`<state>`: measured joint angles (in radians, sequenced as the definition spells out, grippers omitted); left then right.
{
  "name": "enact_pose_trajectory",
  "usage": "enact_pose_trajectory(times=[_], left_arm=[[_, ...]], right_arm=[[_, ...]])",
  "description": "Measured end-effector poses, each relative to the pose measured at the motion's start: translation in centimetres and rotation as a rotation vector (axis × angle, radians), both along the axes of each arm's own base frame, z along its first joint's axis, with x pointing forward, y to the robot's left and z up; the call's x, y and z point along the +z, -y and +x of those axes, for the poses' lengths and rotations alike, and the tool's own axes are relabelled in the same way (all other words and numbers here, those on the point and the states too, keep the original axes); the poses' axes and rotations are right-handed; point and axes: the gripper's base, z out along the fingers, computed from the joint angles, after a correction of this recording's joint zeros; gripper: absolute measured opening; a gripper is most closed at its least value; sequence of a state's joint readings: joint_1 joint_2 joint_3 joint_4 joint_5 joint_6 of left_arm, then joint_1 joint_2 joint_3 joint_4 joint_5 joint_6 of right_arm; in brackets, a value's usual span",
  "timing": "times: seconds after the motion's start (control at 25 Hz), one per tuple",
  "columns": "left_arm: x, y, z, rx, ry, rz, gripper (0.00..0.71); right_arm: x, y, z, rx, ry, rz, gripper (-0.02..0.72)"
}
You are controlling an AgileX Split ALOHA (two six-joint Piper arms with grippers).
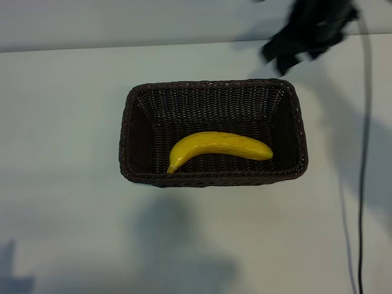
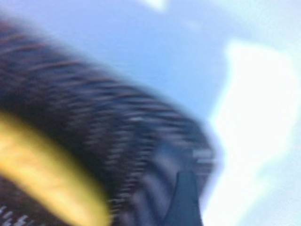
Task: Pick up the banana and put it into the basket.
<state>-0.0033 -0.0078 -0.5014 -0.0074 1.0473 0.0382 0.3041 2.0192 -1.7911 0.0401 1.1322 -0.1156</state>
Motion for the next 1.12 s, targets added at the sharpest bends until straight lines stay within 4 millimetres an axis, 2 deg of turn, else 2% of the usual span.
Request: enact_pose_trajectory(times=[0.12,0.28,0.48,0.6,0.8,1.04,1.12], left_arm=[[0.0,0.0,0.0,0.000,0.000,0.000,0.550],[0.0,0.0,0.0,0.000,0.000,0.000,0.550],[0.0,0.0,0.0,0.000,0.000,0.000,0.550],[0.0,0.0,0.0,0.000,0.000,0.000,0.550],[0.0,0.0,0.0,0.000,0.000,0.000,0.550],[0.0,0.0,0.0,0.000,0.000,0.000,0.550],[0.0,0.0,0.0,0.000,0.000,0.000,0.550]], right_arm=[[0.0,4.6,1.2,-0.156,-0.007,0.009,0.607],[-0.1,9.9,1.7,-0.292,-0.036,0.006,0.607],[-0.2,14.7,1.4,-0.406,-0.082,-0.005,0.607],[-0.4,15.8,1.2,-0.429,-0.089,-0.010,0.607],[-1.6,15.7,-0.6,-0.427,-0.158,-0.019,0.607],[-2.5,15.4,-5.4,-0.416,-0.262,-0.038,0.607],[-1.9,15.3,-7.4,-0.415,-0.269,-0.040,0.607]])
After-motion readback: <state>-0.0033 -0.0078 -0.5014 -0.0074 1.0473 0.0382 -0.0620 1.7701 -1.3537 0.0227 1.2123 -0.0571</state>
